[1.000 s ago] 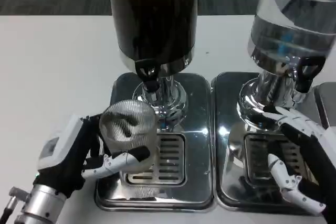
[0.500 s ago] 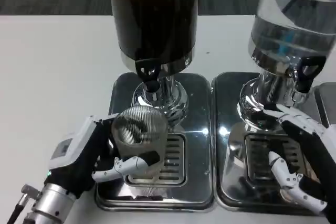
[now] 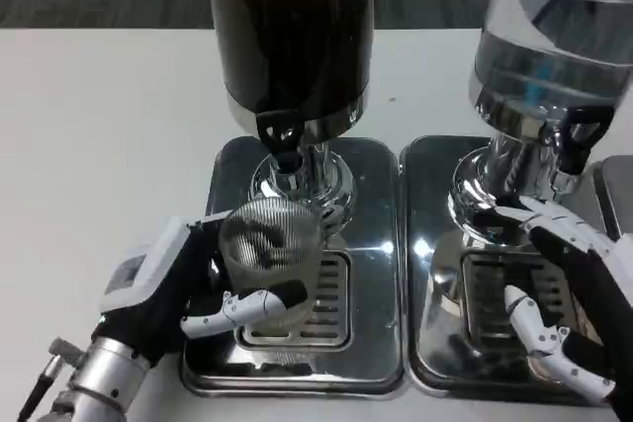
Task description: Grasp the cup under the faucet to collect the drink, then remove the cup.
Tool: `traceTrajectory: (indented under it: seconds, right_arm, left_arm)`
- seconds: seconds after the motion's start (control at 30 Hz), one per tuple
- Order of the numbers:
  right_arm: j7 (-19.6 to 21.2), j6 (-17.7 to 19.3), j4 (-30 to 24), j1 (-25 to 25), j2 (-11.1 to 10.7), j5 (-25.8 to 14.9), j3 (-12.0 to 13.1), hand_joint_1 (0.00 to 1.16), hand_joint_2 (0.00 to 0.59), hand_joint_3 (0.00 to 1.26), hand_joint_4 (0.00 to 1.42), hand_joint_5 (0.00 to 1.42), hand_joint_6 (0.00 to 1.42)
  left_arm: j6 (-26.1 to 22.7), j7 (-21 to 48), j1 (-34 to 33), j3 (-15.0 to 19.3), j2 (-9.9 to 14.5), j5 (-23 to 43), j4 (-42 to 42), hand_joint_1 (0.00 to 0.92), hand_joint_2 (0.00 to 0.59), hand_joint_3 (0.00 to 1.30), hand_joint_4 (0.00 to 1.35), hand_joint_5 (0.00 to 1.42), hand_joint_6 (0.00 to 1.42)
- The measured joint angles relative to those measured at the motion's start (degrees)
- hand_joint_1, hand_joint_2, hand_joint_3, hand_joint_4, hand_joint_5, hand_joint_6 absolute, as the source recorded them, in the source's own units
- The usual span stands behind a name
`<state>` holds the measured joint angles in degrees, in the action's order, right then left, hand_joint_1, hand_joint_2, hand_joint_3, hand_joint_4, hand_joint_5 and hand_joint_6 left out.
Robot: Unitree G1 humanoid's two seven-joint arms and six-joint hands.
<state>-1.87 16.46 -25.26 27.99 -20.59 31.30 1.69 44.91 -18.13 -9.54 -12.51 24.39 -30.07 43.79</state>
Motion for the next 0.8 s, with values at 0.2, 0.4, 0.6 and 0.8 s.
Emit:
traceTrajectory:
  seconds: [0.2,0.4,0.6,0.8]
  right_arm:
    - [0.0,-0.7,-0.3,-0.2,1.1,0.9,-1.1,0.38,0.586,0.28,0.14,0.11,0.13]
    - [0.0,-0.8,-0.3,-0.2,1.9,0.9,-1.2,0.38,0.586,0.28,0.14,0.11,0.13]
    - [0.0,-0.8,-0.3,0.5,2.4,0.9,-1.2,0.38,0.586,0.28,0.14,0.11,0.14]
    - [0.5,-0.8,-0.3,0.7,3.4,1.0,-2.1,0.38,0.586,0.28,0.14,0.11,0.14]
  left_arm:
    - [1.6,0.0,-1.1,0.0,0.1,0.0,2.3,0.303,0.135,0.60,0.69,0.95,1.16]
    - [2.3,-0.1,-1.9,-0.1,0.0,0.0,3.7,0.299,0.132,0.60,0.69,0.95,1.16]
    - [2.2,-0.4,-2.5,-0.6,0.3,-0.6,4.1,0.187,0.121,0.53,0.62,0.82,0.96]
    - [1.8,-0.6,-3.2,-1.6,1.7,-2.2,3.4,0.100,0.100,0.48,0.54,0.68,0.76]
